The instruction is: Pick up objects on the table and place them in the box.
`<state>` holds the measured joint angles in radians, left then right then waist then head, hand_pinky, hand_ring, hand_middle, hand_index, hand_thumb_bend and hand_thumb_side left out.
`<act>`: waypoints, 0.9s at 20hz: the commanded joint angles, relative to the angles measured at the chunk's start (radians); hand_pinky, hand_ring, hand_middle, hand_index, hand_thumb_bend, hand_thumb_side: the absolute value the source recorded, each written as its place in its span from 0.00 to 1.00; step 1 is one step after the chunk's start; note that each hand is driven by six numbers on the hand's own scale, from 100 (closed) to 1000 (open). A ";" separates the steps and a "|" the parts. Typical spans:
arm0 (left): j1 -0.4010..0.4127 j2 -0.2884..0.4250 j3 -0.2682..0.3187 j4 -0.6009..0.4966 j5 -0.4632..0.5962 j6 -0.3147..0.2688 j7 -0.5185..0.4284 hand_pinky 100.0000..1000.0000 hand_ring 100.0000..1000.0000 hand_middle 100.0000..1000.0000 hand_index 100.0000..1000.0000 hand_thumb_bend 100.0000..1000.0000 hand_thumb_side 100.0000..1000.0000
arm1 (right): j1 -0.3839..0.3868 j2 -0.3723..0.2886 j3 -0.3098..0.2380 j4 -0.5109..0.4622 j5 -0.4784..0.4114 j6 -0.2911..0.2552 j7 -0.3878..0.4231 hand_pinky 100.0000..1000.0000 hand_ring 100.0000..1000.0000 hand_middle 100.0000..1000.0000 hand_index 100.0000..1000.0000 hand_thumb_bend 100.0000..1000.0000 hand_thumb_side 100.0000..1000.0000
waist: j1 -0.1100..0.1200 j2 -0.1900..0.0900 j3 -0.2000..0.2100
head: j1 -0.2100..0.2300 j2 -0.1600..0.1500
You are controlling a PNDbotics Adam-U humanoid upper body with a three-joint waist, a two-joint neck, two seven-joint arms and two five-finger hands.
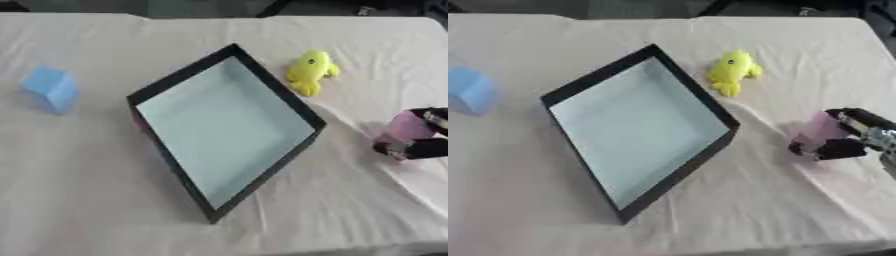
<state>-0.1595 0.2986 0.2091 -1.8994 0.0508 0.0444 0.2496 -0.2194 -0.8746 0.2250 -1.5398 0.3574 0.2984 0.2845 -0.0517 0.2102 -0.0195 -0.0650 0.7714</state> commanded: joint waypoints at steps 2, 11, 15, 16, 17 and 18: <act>-0.010 0.015 0.003 -0.011 -0.009 -0.001 -0.007 0.80 0.71 0.76 0.75 0.00 0.79 | -0.023 -0.045 -0.020 -0.040 -0.036 0.016 -0.023 0.76 0.69 0.61 0.81 0.37 0.12 | -0.001 -0.017 -0.004 | 0.000 -0.001; -0.007 0.018 0.004 -0.011 -0.011 0.000 -0.016 0.80 0.71 0.76 0.75 0.00 0.80 | -0.046 -0.090 -0.053 -0.118 -0.086 -0.005 0.005 0.74 0.64 0.53 0.77 0.14 0.29 | -0.006 -0.025 -0.009 | 0.007 -0.001; -0.005 0.022 0.005 -0.011 -0.011 0.001 -0.017 0.80 0.71 0.76 0.75 0.00 0.78 | -0.073 -0.123 -0.073 -0.157 -0.106 -0.020 0.009 0.73 0.61 0.51 0.74 0.24 0.08 | -0.009 -0.029 -0.013 | 0.012 -0.001; -0.004 0.022 0.004 -0.010 -0.012 0.002 -0.018 0.80 0.71 0.76 0.75 0.00 0.78 | -0.081 -0.130 -0.077 -0.166 -0.113 -0.021 0.009 0.72 0.60 0.50 0.73 0.23 0.07 | -0.010 -0.030 -0.014 | 0.012 -0.001; -0.003 0.022 0.004 -0.010 -0.012 0.002 -0.019 0.80 0.71 0.76 0.75 0.00 0.78 | -0.089 -0.136 -0.080 -0.175 -0.121 -0.022 0.011 0.72 0.59 0.49 0.72 0.22 0.07 | -0.011 -0.031 -0.015 | 0.013 -0.001; -0.003 0.022 0.004 -0.010 -0.012 0.002 -0.020 0.80 0.71 0.76 0.75 0.00 0.78 | -0.099 -0.143 -0.084 -0.186 -0.126 -0.024 0.012 0.72 0.59 0.49 0.72 0.22 0.06 | -0.012 -0.032 -0.015 | 0.015 -0.001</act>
<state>-0.1581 0.2987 0.2087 -1.8991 0.0432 0.0485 0.2340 -0.3047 -0.9656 0.1640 -1.7011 0.2408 0.2793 0.2957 -0.0650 0.1994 -0.0336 -0.0537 0.7714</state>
